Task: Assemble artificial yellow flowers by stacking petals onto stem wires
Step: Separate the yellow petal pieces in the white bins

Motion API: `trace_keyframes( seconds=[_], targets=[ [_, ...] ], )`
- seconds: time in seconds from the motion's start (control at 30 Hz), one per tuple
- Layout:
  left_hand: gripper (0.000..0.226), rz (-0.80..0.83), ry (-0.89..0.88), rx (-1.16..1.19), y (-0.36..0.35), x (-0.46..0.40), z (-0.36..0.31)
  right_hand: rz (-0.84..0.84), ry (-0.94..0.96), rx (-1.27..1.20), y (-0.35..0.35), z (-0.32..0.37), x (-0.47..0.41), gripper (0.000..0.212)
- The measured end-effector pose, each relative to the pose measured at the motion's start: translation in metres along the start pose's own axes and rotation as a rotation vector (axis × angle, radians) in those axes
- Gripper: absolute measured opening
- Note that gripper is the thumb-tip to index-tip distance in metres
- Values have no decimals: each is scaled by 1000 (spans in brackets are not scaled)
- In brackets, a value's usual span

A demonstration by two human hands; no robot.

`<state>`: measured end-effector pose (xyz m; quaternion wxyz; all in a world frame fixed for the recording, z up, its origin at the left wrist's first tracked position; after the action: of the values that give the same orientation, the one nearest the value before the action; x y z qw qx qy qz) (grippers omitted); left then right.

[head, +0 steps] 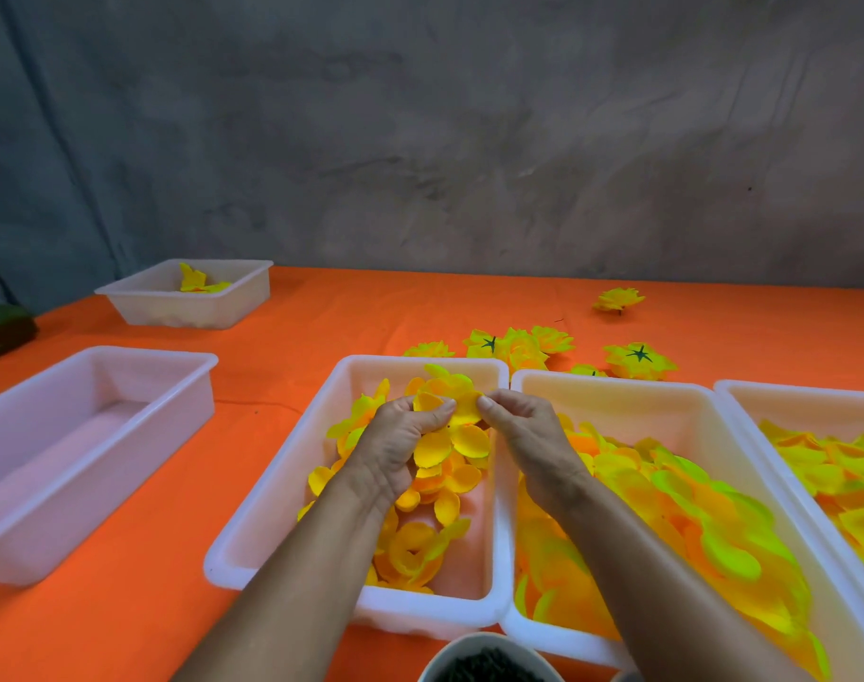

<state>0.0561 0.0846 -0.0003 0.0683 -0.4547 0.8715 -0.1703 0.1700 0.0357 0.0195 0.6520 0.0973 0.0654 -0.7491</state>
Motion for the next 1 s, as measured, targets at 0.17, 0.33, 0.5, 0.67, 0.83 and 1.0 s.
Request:
trace_keyframes(
  seconds=[0.17, 0.33, 0.5, 0.67, 0.83, 1.0],
  targets=[
    [21, 99, 41, 152, -6, 1, 2, 57, -62, -127, 0, -3, 2, 22],
    [7, -187, -173, -282, 10, 6, -12, -45, 7, 103, -2, 0, 1, 17],
    [18, -254, -322, -301, 9, 13, -26, -255, 16, 273, 12, -1, -2, 19],
    [16, -214, -345, -402, 6, 12, -27, -216, 27, 192, 10, 1, 1, 12],
    [14, -256, -370, -481, 7, 14, -27, -115, 66, 134, 0, 6, 3, 3],
    [14, -219, -160, -259, 11, 8, -10, -53, 12, 203, -1, 1, 1, 12]
  ],
)
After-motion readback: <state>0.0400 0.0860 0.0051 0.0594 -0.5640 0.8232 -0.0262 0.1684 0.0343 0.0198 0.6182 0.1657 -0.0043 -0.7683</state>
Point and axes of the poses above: each hand's wrist, its own x-axis away from the middle knuckle, its own y-axis out of the back of the hand, z = x × y, the point moved 8 cm from there along -x, towards the middle knuckle, and after that the axes turned 8 degrees about z, right-handed, at the moved point
